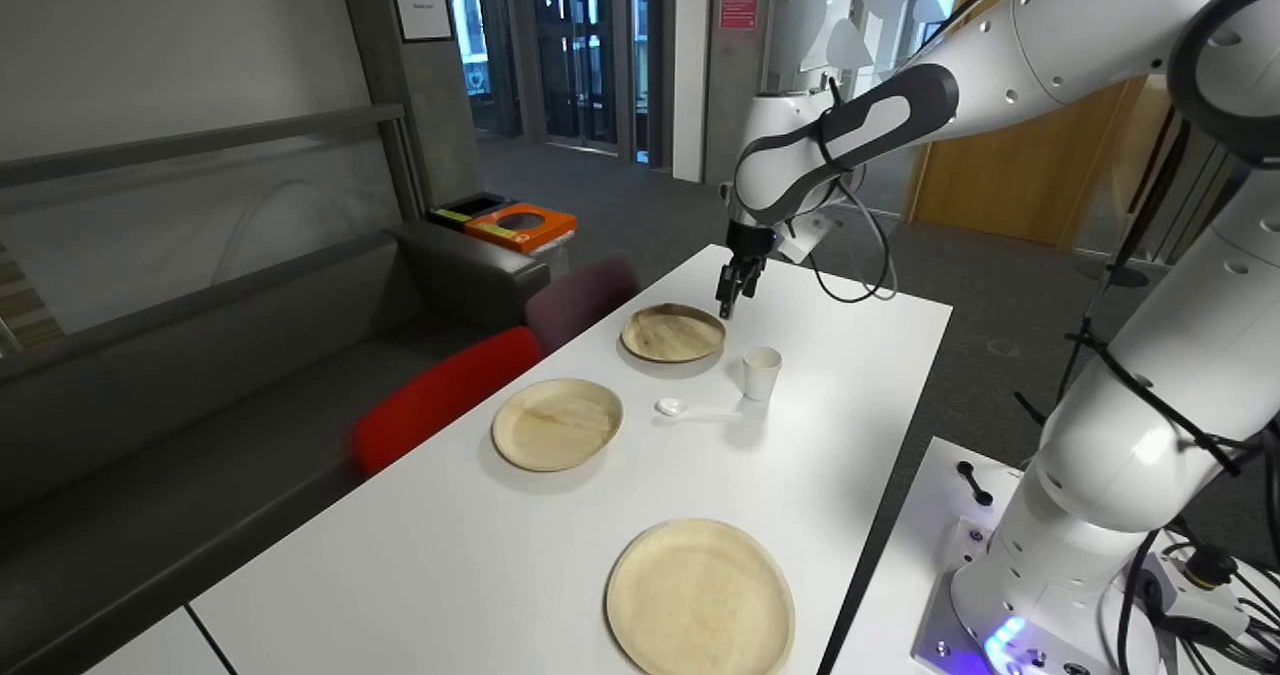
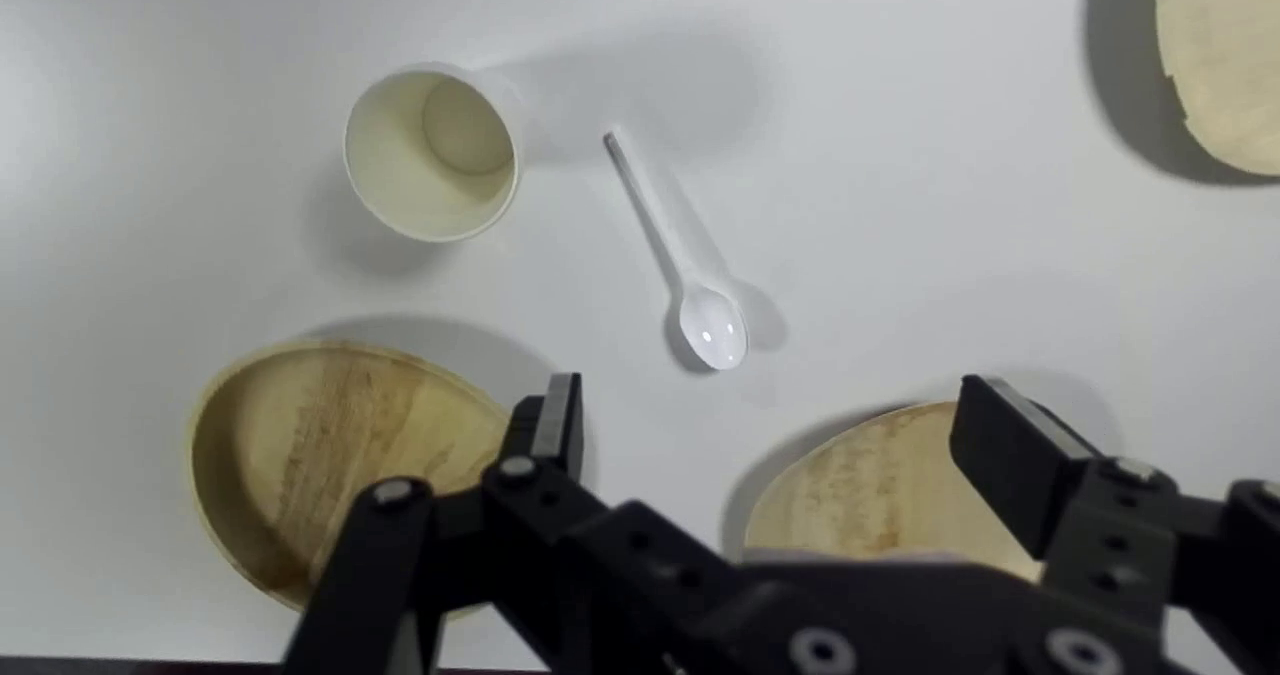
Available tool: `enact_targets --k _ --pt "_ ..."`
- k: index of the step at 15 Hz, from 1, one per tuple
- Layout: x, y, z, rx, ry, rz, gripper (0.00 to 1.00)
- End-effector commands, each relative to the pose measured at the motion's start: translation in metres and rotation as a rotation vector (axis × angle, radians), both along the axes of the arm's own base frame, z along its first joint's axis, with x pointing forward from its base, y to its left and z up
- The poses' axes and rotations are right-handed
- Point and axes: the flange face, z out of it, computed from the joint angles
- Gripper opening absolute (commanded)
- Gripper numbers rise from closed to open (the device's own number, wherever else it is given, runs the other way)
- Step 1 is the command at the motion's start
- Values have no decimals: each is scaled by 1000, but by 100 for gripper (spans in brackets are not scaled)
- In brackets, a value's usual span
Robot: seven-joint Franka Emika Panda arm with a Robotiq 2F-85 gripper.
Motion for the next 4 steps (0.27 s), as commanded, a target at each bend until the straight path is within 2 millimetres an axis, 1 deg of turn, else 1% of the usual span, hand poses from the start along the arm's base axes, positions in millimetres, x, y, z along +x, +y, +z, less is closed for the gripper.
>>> enact_targets --k 1,4 --pt "1 1 -2 4 8 -54 100" --pt "3 4 -8 7 22 -116 100"
